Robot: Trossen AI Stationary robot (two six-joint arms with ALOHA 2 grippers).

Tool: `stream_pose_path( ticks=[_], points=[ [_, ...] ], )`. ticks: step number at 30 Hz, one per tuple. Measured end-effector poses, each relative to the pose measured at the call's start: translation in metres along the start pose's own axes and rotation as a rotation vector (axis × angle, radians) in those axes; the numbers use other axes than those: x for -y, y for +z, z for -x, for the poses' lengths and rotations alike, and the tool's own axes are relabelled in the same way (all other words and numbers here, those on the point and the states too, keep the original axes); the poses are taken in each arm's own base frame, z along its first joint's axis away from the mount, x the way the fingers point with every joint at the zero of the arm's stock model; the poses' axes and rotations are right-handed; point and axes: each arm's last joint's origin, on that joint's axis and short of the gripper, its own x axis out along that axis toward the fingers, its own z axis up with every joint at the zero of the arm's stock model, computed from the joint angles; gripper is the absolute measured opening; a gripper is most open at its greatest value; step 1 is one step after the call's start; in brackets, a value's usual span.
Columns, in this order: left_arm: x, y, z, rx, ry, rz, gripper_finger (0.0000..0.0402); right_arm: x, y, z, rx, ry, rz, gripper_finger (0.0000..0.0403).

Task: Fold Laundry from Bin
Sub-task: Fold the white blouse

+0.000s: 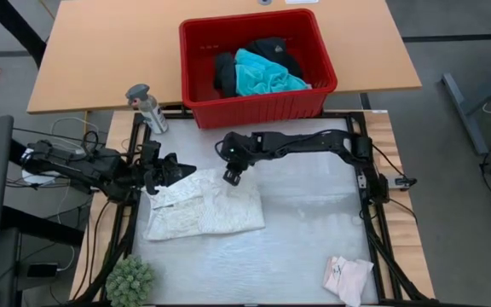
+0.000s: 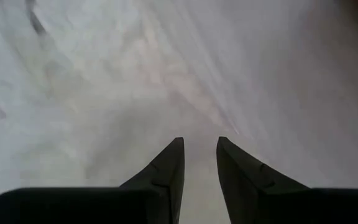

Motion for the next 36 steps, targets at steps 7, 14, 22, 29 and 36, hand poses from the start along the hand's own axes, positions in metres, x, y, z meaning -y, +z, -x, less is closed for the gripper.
stream_pose_path(
  ticks=[7, 14, 22, 29, 36],
  points=[
    [-0.001, -0.001, 0.0, -0.01, 0.011, -0.006, 0.0043, -0.012, -0.029, -0.008, -0.247, -0.006, 0.056, 0.0118],
    [-0.002, -0.001, 0.0, -0.01, 0.021, -0.008, 0.0043, -0.024, -0.032, -0.039, -0.183, 0.029, 0.096, 0.0118],
    [-0.003, -0.002, 0.0, -0.005, 0.042, -0.011, 0.0043, -0.02, -0.016, -0.052, -0.008, 0.075, 0.029, 0.0118],
    [-0.005, -0.003, -0.001, 0.005, 0.072, -0.016, 0.0043, 0.005, 0.01, -0.05, 0.195, 0.059, -0.075, 0.0118],
    [-0.007, -0.005, -0.001, -0.013, 0.097, -0.03, 0.0043, 0.027, 0.018, -0.043, 0.198, 0.141, -0.207, 0.0118]
  ],
)
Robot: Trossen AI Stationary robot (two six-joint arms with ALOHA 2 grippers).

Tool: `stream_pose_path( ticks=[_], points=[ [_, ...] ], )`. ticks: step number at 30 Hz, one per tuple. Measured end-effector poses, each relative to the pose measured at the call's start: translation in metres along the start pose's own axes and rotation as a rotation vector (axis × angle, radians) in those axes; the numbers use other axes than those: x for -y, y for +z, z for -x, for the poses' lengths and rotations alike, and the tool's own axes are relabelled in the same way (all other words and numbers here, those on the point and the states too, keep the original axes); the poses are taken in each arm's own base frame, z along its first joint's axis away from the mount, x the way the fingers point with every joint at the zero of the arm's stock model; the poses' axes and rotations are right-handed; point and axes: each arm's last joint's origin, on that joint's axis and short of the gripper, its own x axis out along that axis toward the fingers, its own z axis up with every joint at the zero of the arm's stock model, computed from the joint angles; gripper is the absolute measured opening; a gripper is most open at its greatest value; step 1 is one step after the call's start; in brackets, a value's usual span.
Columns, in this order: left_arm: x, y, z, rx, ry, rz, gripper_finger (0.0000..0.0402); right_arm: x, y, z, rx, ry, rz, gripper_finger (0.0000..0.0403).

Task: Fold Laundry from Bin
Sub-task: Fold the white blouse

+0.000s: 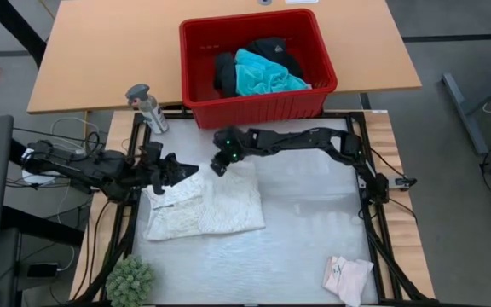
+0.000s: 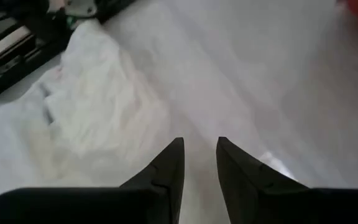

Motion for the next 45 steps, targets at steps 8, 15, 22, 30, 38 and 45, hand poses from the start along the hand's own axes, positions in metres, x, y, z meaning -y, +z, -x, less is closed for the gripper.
stream_pose_path(
  ticks=[8, 15, 22, 30, 38, 45],
  points=[
    [-0.03, -0.033, -0.016, -0.173, 0.303, -0.147, 0.0043, -0.002, -0.014, 0.008, -0.174, -0.007, -0.011, 0.0118],
    [-0.069, -0.076, -0.053, -0.308, 0.535, -0.254, 0.0043, 0.008, 0.001, 0.056, -0.225, -0.134, -0.016, 0.0118],
    [-0.115, -0.107, -0.079, -0.381, 0.722, -0.261, 0.0043, 0.002, 0.026, 0.143, -0.173, -0.179, -0.006, 0.0118],
    [-0.152, -0.143, -0.086, -0.586, 0.827, -0.218, 0.0043, -0.02, 0.024, 0.235, -0.092, -0.316, 0.03, 0.0118],
    [-0.157, -0.148, -0.083, -0.617, 0.87, -0.225, 0.0043, -0.049, -0.007, 0.242, -0.187, -0.337, -0.082, 0.0118],
    [-0.157, -0.15, -0.081, -0.653, 0.871, -0.246, 0.0043, -0.052, -0.074, 0.179, -0.259, -0.297, -0.288, 0.0155]
  ],
)
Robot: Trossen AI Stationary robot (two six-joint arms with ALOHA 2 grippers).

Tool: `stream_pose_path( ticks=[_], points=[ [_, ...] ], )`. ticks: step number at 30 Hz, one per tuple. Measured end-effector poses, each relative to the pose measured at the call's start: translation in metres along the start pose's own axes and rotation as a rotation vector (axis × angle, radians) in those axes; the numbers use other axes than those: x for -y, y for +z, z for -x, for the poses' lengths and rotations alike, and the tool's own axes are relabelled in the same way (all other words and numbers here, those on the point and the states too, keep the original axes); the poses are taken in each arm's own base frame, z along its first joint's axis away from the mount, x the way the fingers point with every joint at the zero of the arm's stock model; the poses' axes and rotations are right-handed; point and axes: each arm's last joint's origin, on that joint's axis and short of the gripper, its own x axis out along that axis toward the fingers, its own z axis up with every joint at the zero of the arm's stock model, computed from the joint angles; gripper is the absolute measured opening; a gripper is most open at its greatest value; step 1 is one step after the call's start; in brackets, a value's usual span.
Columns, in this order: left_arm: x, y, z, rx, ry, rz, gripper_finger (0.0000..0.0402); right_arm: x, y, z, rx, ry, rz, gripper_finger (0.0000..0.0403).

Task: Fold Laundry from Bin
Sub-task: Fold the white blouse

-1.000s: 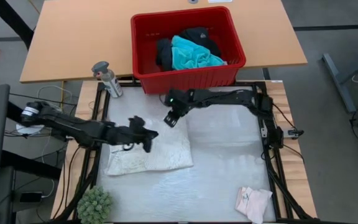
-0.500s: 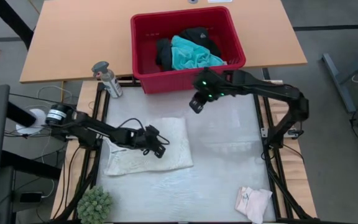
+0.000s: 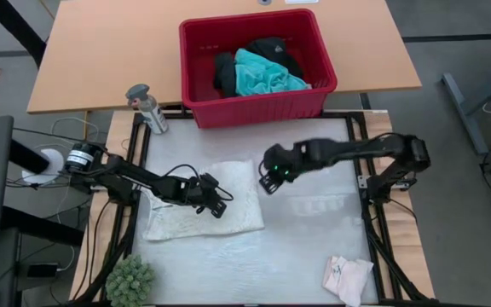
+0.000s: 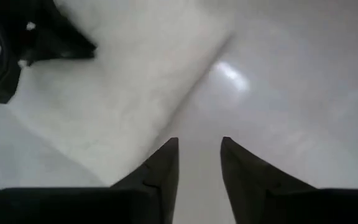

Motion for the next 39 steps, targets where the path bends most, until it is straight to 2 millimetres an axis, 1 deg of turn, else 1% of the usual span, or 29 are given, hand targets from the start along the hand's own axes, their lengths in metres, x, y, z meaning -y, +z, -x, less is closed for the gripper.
stream_pose_path(
  ticks=[3, 5, 7, 9, 11, 13, 16, 20, 23, 26, 30, 33, 35, 37, 39],
  points=[
    [0.0, 0.0, 0.0, -0.01, -0.007, -0.021, 0.0043, 0.001, -0.01, -0.031, 0.013, 0.158, -0.089, 0.0193],
    [0.0, 0.0, 0.0, -0.015, -0.011, -0.031, 0.0043, 0.004, -0.016, -0.051, 0.023, 0.224, -0.154, 0.0222],
    [0.0, 0.0, 0.0, -0.017, -0.012, -0.038, 0.0043, 0.013, -0.025, -0.064, 0.01, 0.212, -0.208, 0.0245],
    [0.0, 0.0, 0.0, -0.018, -0.012, -0.039, 0.0043, 0.023, -0.033, -0.075, -0.015, 0.177, -0.247, 0.026],
    [0.0, 0.0, 0.0, -0.017, -0.016, -0.041, 0.0043, 0.027, -0.034, -0.082, 0.004, 0.198, -0.276, 0.0268],
    [0.001, 0.0, 0.0, -0.015, -0.017, -0.041, 0.0043, 0.03, -0.036, -0.088, 0.007, 0.201, -0.283, 0.027],
    [0.001, 0.0, 0.0, -0.018, -0.02, -0.044, 0.0043, 0.024, -0.034, -0.096, 0.021, 0.258, -0.282, 0.0271],
    [0.001, 0.0, 0.0, -0.017, -0.025, -0.041, 0.0043, 0.018, -0.035, -0.114, 0.028, 0.299, -0.279, 0.0271],
    [0.001, 0.0, 0.0, -0.018, -0.027, -0.037, 0.0043, 0.019, -0.037, -0.129, 0.019, 0.289, -0.309, 0.0271],
    [0.001, 0.0, 0.0, -0.022, -0.032, -0.031, 0.0043, 0.024, -0.038, -0.143, 0.001, 0.255, -0.342, 0.0271],
    [0.002, 0.0, 0.0, -0.025, -0.038, -0.025, 0.0043, 0.024, -0.036, -0.147, -0.003, 0.28, -0.347, 0.0271],
    [0.002, 0.0, 0.0, -0.025, -0.048, -0.021, 0.0043, 0.021, -0.036, -0.147, 0.038, 0.285, -0.342, 0.0271],
    [0.003, 0.001, 0.0, -0.019, -0.055, -0.017, 0.0043, 0.023, -0.035, -0.151, 0.046, 0.279, -0.328, 0.027],
    [0.003, 0.001, 0.0, -0.016, -0.059, -0.016, 0.0043, 0.023, -0.034, -0.152, 0.026, 0.291, -0.322, 0.026],
    [0.004, 0.001, 0.0, -0.01, -0.067, -0.013, 0.0043, 0.024, -0.037, -0.157, 0.003, 0.282, -0.335, 0.0236]
  ],
)
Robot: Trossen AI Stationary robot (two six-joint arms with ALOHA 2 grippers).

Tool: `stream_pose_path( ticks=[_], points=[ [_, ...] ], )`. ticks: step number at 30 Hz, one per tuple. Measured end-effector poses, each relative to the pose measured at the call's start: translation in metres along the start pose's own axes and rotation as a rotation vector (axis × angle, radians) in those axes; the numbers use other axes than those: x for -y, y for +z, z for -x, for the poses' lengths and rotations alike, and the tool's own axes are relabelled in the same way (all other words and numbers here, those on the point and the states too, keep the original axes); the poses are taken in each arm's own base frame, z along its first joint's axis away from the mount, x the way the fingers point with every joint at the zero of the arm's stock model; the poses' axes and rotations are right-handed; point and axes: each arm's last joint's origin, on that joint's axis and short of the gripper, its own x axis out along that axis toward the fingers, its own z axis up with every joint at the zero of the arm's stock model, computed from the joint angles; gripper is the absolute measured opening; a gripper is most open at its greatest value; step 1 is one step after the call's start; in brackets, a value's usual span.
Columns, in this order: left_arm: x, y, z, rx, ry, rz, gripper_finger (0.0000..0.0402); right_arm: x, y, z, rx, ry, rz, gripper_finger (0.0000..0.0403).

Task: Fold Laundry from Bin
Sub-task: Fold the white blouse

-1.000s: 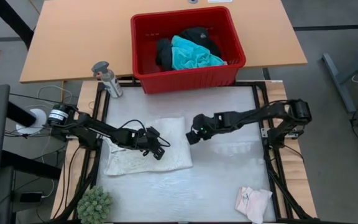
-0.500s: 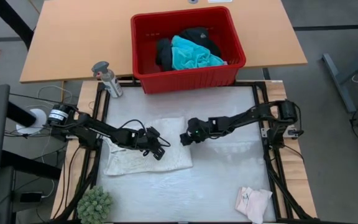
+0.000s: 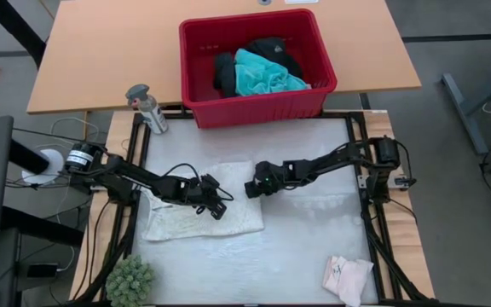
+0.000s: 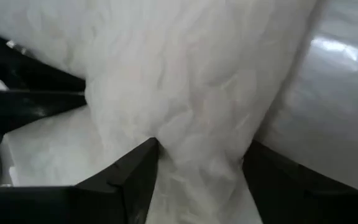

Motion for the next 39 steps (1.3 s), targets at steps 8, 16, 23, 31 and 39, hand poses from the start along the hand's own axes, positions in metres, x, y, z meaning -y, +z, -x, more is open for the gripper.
stream_pose_path(
  ticks=[8, 16, 23, 31, 39],
  points=[
    [0.011, 0.011, 0.007, -0.004, -0.097, -0.009, 0.0043, 0.005, 0.001, -0.001, 0.013, -0.046, -0.032, 0.0031],
    [0.035, 0.056, 0.053, 0.022, -0.118, -0.096, 0.0043, 0.013, 0.003, 0.002, -0.012, -0.12, -0.081, 0.0035],
    [0.041, 0.066, 0.074, 0.088, 0.014, -0.123, 0.0043, 0.012, 0.002, 0.001, -0.007, -0.109, -0.049, 0.0034],
    [0.045, 0.034, 0.032, 0.098, -0.064, -0.097, 0.0043, 0.011, 0.002, 0.001, -0.005, -0.096, -0.05, 0.0034],
    [0.027, -0.003, -0.002, -0.177, 0.127, -0.192, 0.0043, 0.015, 0.004, 0.003, -0.014, -0.141, -0.062, 0.0034]
  ],
)
